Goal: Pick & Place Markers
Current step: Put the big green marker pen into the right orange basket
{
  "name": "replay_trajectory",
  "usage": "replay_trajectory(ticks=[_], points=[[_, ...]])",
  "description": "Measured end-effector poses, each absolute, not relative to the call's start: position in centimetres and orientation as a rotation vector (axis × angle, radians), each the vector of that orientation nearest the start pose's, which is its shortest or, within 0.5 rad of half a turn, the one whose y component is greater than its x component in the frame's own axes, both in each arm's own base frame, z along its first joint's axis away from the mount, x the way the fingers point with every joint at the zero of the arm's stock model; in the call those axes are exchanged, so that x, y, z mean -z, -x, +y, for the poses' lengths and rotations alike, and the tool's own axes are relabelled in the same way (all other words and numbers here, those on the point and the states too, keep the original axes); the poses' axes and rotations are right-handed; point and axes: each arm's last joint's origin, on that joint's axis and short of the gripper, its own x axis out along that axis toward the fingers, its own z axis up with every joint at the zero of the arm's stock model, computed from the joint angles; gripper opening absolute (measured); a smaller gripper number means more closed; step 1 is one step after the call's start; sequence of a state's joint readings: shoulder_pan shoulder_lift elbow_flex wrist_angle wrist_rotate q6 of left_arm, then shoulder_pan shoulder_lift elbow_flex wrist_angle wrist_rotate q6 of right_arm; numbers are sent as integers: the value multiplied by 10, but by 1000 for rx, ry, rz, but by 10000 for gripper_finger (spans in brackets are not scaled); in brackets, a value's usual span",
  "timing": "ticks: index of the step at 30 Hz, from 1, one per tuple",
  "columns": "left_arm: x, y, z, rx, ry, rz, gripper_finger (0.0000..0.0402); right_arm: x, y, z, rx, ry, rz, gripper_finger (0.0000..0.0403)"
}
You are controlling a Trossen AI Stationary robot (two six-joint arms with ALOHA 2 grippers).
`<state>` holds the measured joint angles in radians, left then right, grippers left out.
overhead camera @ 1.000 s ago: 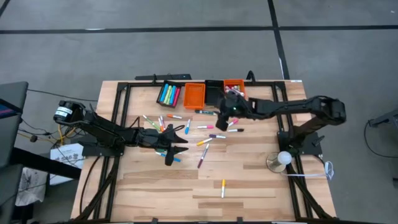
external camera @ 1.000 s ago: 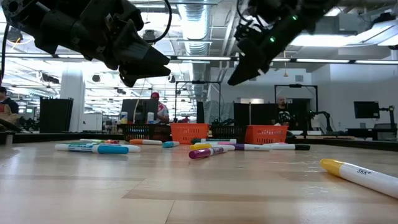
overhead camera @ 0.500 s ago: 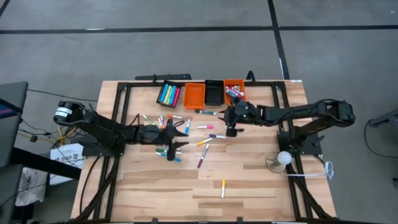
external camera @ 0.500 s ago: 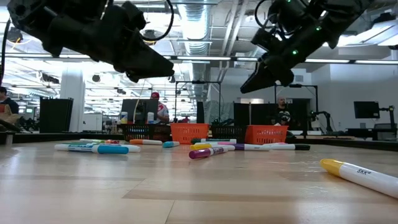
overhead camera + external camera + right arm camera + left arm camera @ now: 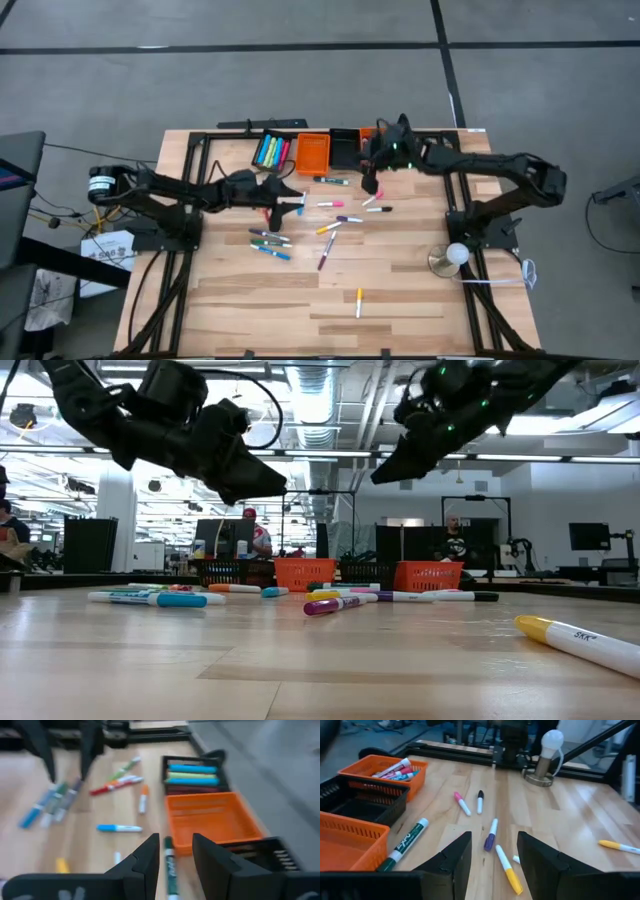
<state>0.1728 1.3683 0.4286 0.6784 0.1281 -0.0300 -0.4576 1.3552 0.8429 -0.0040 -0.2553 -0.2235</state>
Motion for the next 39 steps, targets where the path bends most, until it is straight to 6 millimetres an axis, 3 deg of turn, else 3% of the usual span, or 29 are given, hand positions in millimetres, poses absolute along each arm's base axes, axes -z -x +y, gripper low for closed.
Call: replay_trajectory(ticks=[3,8,15,22,30,39], points=[[-175,-248,49,7,88,254,155,-241,-265,-135,22,-21,546,108],[-175,-246,52,111,91,248,155,-223,-286,-133,-133,-19,702,108],[-175,-247,49,132,83,250,155,-196,-319,-137,-63,43,891,108],[-175,-248,44,152,82,255,155,-168,-327,-139,-6,58,1020,108],[-175,-248,43,152,81,255,155,-167,-328,-143,99,67,1025,108],[-175,-248,43,151,81,255,155,-166,-327,-142,96,62,1037,108]])
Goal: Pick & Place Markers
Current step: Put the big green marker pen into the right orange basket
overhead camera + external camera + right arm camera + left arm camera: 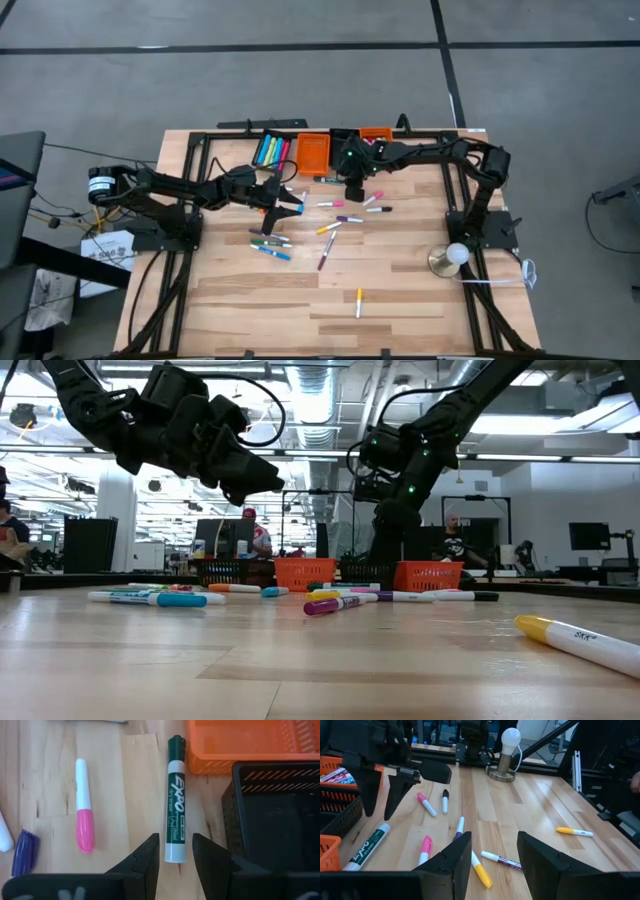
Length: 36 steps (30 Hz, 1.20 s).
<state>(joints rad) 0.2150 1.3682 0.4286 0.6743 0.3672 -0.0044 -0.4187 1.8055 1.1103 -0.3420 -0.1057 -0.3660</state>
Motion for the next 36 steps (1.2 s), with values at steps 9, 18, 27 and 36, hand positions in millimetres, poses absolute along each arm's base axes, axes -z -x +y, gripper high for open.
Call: replay_trajectory(ticks=[9,18,27,36], points=[[-175,-248,43,151,81,255,155,-162,-328,-143,113,37,1050,108],[-175,-248,43,151,79,251,155,-133,-337,-150,122,28,1164,108],[-175,-248,43,150,79,251,155,-127,-351,-153,81,-4,1253,108],[-175,-248,43,150,79,251,155,-134,-348,-138,1,11,1288,82]])
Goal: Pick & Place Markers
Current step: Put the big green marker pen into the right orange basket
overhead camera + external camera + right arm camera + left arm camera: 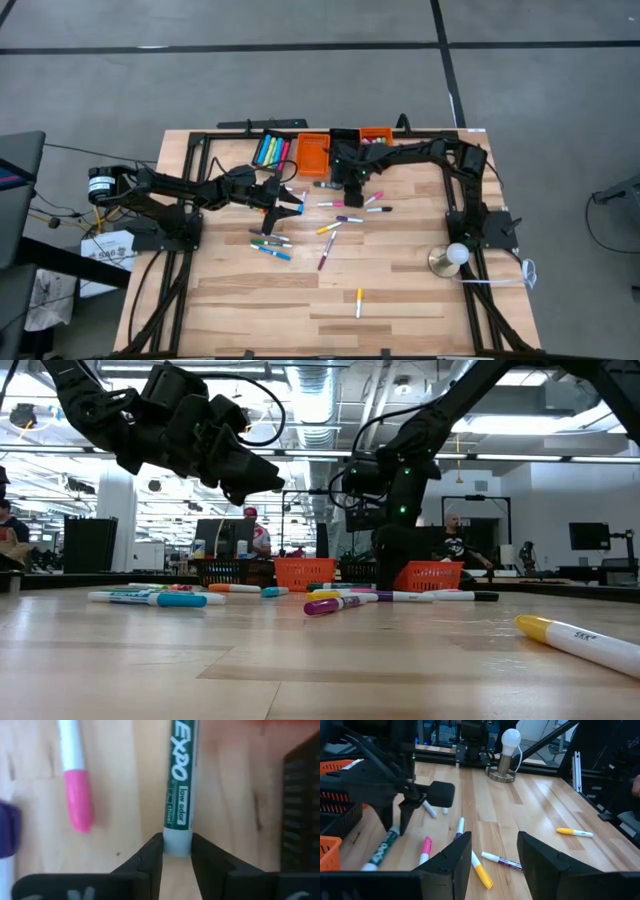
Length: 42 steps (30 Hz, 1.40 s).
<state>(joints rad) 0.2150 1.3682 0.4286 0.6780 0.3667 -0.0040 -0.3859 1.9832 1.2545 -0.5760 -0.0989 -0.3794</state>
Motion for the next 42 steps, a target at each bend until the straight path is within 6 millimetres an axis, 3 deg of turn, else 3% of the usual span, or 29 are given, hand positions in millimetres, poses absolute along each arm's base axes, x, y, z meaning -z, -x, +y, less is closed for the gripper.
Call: replay_trajectory(ticks=[5,29,38,42], points=[[-175,-248,43,150,79,251,155,-134,-347,-135,-28,23,1301,60],[-175,-248,44,143,79,255,155,-151,-351,-134,-37,-4,1357,67],[-175,-248,44,143,79,255,155,-195,-343,-118,-30,33,1261,67],[-175,-248,44,143,79,255,155,-213,-331,-105,-46,83,1188,67]])
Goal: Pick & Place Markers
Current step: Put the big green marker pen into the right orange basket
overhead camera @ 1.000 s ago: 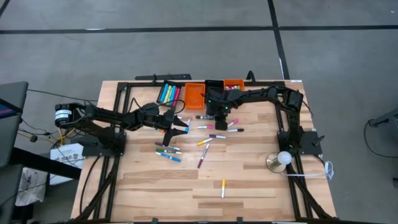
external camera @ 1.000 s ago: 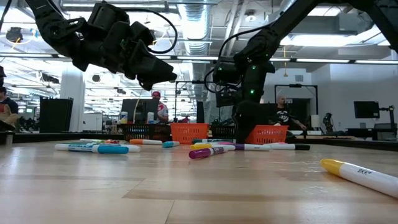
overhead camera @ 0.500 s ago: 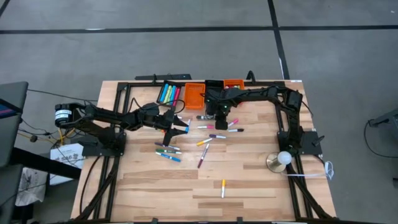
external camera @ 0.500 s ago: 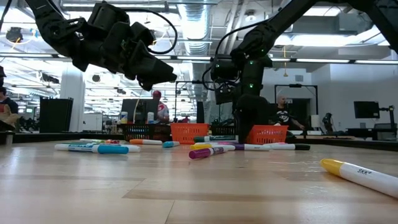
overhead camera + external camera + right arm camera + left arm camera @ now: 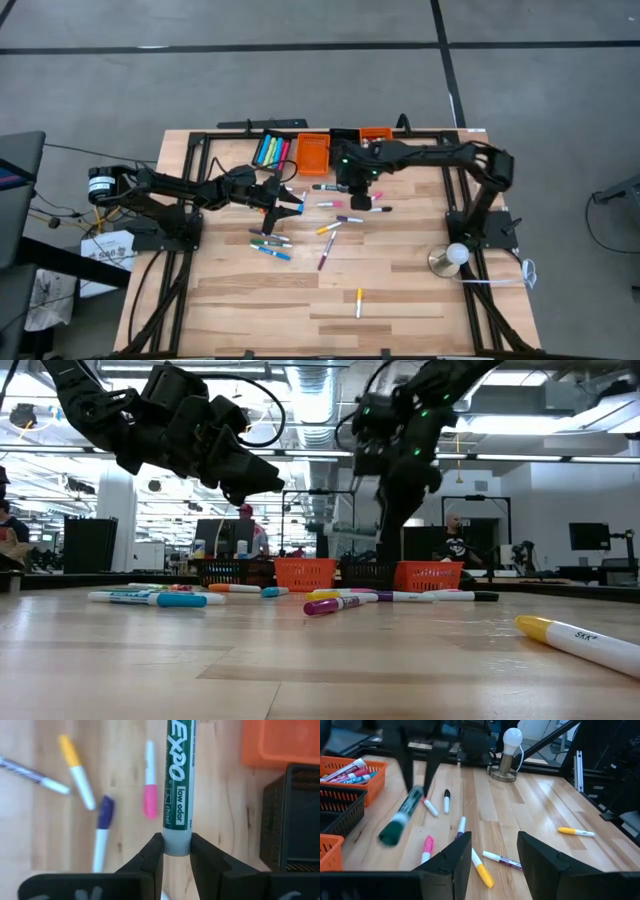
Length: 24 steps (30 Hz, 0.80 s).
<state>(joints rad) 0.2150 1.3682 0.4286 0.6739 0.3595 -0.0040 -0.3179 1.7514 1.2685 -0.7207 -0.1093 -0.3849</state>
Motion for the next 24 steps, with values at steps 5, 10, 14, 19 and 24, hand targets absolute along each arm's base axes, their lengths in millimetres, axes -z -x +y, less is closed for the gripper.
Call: replay_trajectory(ticks=[5,10,14,19,24], points=[[-175,-248,44,143,82,256,155,-224,-301,-100,3,64,1128,67],[-175,-248,44,143,83,256,155,-231,-266,-116,146,5,1039,67],[-175,-248,44,143,83,256,155,-235,-243,-138,355,-44,963,67],[-175,-248,44,143,83,256,155,-229,-225,-171,570,-189,855,67],[-175,-248,44,143,83,256,155,-208,-209,-200,705,-370,909,67]])
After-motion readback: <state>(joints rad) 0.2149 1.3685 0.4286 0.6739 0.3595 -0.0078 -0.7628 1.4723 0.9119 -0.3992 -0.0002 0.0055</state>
